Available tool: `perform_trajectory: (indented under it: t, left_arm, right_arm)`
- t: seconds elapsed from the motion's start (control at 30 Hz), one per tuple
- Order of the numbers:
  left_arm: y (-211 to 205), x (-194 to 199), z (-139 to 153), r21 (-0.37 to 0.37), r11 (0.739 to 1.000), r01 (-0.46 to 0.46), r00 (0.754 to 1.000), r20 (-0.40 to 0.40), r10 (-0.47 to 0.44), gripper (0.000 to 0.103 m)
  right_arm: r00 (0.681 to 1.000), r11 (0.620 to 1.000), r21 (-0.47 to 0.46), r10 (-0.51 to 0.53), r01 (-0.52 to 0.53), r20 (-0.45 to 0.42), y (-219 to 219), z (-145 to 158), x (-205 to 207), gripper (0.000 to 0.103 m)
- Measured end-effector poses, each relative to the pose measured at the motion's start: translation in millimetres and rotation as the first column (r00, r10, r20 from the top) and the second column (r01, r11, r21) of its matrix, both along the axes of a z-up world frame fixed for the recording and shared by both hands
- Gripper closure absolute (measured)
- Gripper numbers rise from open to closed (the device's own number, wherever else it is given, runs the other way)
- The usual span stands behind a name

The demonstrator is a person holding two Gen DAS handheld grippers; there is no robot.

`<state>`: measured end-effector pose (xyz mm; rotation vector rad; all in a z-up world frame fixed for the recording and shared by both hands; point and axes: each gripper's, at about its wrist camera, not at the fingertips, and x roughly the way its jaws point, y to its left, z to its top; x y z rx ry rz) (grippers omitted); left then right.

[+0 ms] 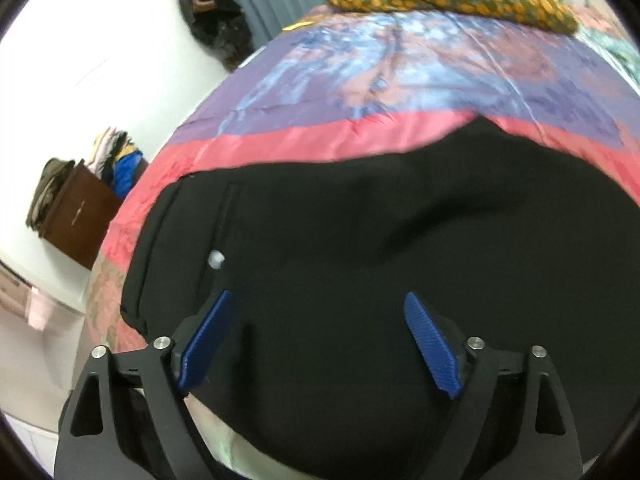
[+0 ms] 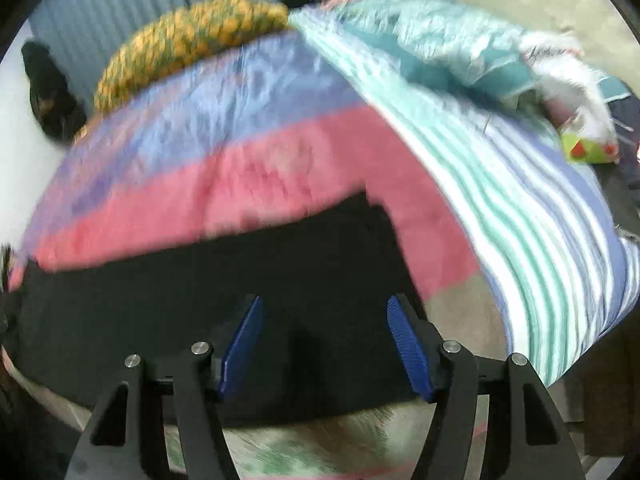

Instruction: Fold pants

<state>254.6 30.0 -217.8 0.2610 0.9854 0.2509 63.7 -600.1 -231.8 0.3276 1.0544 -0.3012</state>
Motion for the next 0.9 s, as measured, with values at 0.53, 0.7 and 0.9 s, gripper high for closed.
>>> perform_trajectory:
  t: [0.53, 0.7, 0.9]
  left_arm:
    - [-12, -12, 10, -0.046, 0.999, 0.003, 1.0, -0.017, -0.003, 0.014]
    - [-16, -7, 11, -0.038, 0.998, -0.046, 0.999, -0.027, 0.045, 0.014]
    - [-20, -1, 18, -0.062, 0.994, -0.088, 0.996, -0.019, 0.087, 0.014]
  right_arm:
    - [0.975, 0.975, -0.05, -0.212, 0.215, 0.064, -169, 20, 25, 0.017]
    - [0.926, 0.927, -0.041, -0.369, 0.373, 0.082, -238, -9, 39, 0.017]
    - [0.945, 0.967, 0.116, -0.249, 0.228, 0.213, -234, -1, 64, 0.018]
